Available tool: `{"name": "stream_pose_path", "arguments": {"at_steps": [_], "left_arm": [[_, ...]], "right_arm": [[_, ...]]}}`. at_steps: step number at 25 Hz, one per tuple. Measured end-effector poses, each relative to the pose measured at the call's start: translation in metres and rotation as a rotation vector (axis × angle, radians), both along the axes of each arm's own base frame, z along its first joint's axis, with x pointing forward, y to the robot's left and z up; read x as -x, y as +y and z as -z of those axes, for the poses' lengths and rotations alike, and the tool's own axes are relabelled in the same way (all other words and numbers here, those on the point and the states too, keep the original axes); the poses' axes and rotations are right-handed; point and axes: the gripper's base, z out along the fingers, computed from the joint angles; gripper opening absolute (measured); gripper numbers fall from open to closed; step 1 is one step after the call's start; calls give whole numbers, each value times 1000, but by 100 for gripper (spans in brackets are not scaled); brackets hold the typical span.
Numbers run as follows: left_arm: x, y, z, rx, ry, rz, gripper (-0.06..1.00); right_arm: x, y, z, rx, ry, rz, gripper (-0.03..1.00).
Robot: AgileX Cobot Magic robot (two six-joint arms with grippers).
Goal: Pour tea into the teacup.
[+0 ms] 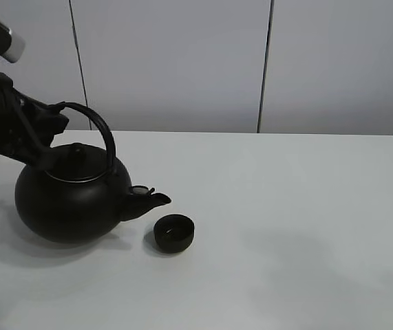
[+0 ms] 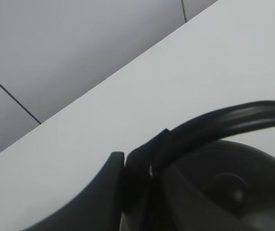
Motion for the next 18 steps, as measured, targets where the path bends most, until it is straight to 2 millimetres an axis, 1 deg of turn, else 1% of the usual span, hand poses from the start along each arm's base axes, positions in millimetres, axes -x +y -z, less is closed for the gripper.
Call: {"name": "stream_pose_path", "arguments": {"at_steps": [6,18], "left_arm": [[-1,-4,1,-44,19,-11,13],[-1,-2,2,-33,39,-44,13]], "right_arm": [[0,0,0,0,0,0,56],[0,0,0,0,1,0,56]]}}
